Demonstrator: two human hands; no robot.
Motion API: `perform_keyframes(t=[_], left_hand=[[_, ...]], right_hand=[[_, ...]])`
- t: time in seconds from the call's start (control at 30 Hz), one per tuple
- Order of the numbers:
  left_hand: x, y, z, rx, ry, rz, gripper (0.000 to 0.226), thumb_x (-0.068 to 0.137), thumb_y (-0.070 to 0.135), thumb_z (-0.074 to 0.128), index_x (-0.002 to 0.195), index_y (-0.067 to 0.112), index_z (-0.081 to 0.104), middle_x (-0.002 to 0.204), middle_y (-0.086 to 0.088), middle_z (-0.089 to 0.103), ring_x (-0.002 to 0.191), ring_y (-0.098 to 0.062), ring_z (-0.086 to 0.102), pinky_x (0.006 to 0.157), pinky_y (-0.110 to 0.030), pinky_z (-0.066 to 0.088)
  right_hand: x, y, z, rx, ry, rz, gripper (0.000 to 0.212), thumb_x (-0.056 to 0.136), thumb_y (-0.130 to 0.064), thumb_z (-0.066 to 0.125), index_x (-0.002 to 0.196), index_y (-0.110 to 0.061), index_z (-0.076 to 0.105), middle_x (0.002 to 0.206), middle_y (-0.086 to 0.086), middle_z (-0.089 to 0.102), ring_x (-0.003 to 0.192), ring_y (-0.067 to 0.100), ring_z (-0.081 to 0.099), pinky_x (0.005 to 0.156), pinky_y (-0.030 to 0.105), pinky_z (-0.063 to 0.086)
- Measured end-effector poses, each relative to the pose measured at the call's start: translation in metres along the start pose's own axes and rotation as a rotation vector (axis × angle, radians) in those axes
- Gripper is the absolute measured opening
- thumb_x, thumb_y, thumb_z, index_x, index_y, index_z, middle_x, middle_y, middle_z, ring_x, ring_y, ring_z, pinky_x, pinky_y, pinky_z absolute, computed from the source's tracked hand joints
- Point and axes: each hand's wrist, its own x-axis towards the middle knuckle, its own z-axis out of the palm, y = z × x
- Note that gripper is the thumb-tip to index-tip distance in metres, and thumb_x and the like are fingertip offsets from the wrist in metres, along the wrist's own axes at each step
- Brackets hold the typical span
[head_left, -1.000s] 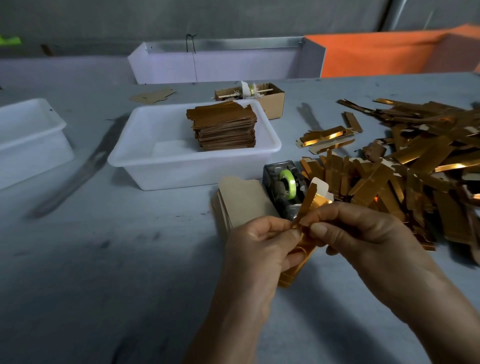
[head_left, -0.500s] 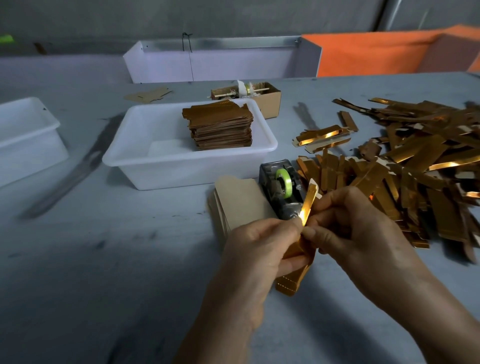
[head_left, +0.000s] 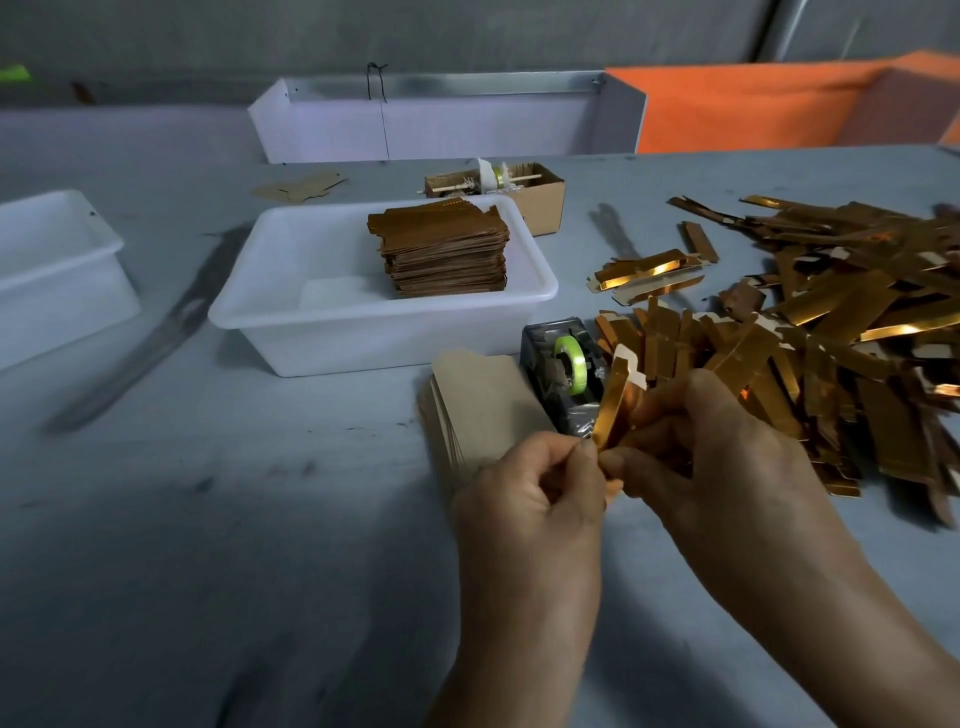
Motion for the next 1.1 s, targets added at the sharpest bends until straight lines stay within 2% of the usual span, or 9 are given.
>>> perform_keyframes(t=[0.17, 0.3, 0.37, 0.53, 0.63, 0.7, 0.8, 0.9, 1.1], left_hand=[[-0.006, -0.002, 0.004, 0.180, 0.110, 0.181, 0.016, 0.088, 0.024, 0.063, 0.072, 0.025, 0.068, 0.063, 0.014, 0.064, 0.060, 0.001, 0.062, 0.048, -0.007, 0.043], [-0.006, -0.005, 0.003, -0.011, 0.037, -0.052, 0.020, 0.090, 0.024, 0.060, 0.071, 0.025, 0.069, 0.070, 0.011, 0.071, 0.066, -0.006, 0.069, 0.060, -0.024, 0.058], [-0.001, -0.004, -0.002, -0.120, 0.034, -0.165, 0.021, 0.090, 0.021, 0.061, 0.072, 0.027, 0.070, 0.072, 0.007, 0.073, 0.067, -0.011, 0.071, 0.057, -0.023, 0.057], [0.004, 0.000, -0.011, -0.160, -0.008, -0.147, 0.020, 0.091, 0.021, 0.062, 0.072, 0.026, 0.070, 0.071, 0.008, 0.074, 0.067, -0.010, 0.072, 0.059, -0.018, 0.056], [0.001, 0.003, -0.011, -0.141, -0.047, -0.145, 0.016, 0.090, 0.021, 0.062, 0.077, 0.025, 0.071, 0.073, 0.007, 0.074, 0.070, -0.011, 0.073, 0.062, -0.020, 0.057], [0.001, 0.003, -0.013, -0.142, -0.057, -0.142, 0.017, 0.091, 0.019, 0.061, 0.078, 0.023, 0.071, 0.075, 0.007, 0.075, 0.071, -0.011, 0.073, 0.064, -0.021, 0.058], [0.003, 0.005, -0.018, -0.131, -0.079, -0.150, 0.018, 0.092, 0.020, 0.060, 0.079, 0.021, 0.072, 0.074, 0.006, 0.075, 0.071, -0.011, 0.073, 0.066, -0.023, 0.059], [0.004, 0.005, -0.020, -0.209, -0.094, -0.226, 0.018, 0.092, 0.017, 0.059, 0.081, 0.018, 0.073, 0.076, 0.004, 0.075, 0.072, -0.014, 0.074, 0.063, -0.019, 0.057], [0.010, 0.000, -0.026, -0.527, -0.202, -0.489, 0.011, 0.084, 0.011, 0.064, 0.080, 0.005, 0.072, 0.084, -0.015, 0.074, 0.076, -0.024, 0.074, 0.063, -0.027, 0.059]], right_hand=[[-0.001, 0.001, -0.001, 0.049, -0.035, 0.058, 0.035, 0.065, -0.045, 0.064, 0.089, -0.034, 0.042, 0.072, -0.015, 0.059, 0.069, -0.005, 0.059, 0.055, 0.011, 0.044], [-0.003, 0.006, 0.001, -0.064, -0.021, 0.047, 0.043, 0.055, -0.055, 0.054, 0.087, -0.030, 0.041, 0.065, -0.017, 0.051, 0.060, -0.005, 0.051, 0.050, 0.010, 0.036], [-0.004, 0.013, -0.004, -0.121, 0.013, 0.068, 0.047, 0.056, -0.057, 0.052, 0.090, -0.027, 0.041, 0.063, -0.015, 0.048, 0.057, -0.003, 0.048, 0.047, 0.013, 0.033], [-0.005, 0.015, -0.007, 0.301, -0.047, 0.227, 0.049, 0.050, -0.069, 0.052, 0.087, -0.038, 0.049, 0.078, -0.013, 0.060, 0.074, 0.001, 0.058, 0.059, 0.019, 0.042], [-0.002, 0.008, 0.005, 0.477, -0.119, 0.269, 0.051, 0.046, -0.061, 0.064, 0.089, -0.034, 0.057, 0.076, -0.011, 0.063, 0.075, -0.003, 0.058, 0.058, 0.016, 0.043], [0.001, 0.007, 0.011, 0.597, -0.133, 0.299, 0.040, 0.053, -0.044, 0.068, 0.088, -0.028, 0.060, 0.069, -0.008, 0.062, 0.066, 0.002, 0.060, 0.053, 0.014, 0.046], [0.003, 0.008, 0.013, 0.804, -0.189, 0.343, 0.029, 0.061, -0.027, 0.068, 0.088, -0.018, 0.062, 0.064, -0.009, 0.064, 0.065, 0.006, 0.065, 0.059, 0.018, 0.049], [0.003, 0.012, 0.015, 0.886, -0.237, 0.356, 0.028, 0.064, -0.022, 0.067, 0.091, -0.015, 0.064, 0.074, 0.001, 0.070, 0.075, 0.014, 0.069, 0.068, 0.022, 0.049], [0.002, 0.018, 0.011, 0.940, -0.244, 0.348, 0.029, 0.063, -0.018, 0.068, 0.091, -0.011, 0.064, 0.079, 0.008, 0.070, 0.079, 0.023, 0.069, 0.076, 0.031, 0.051]])
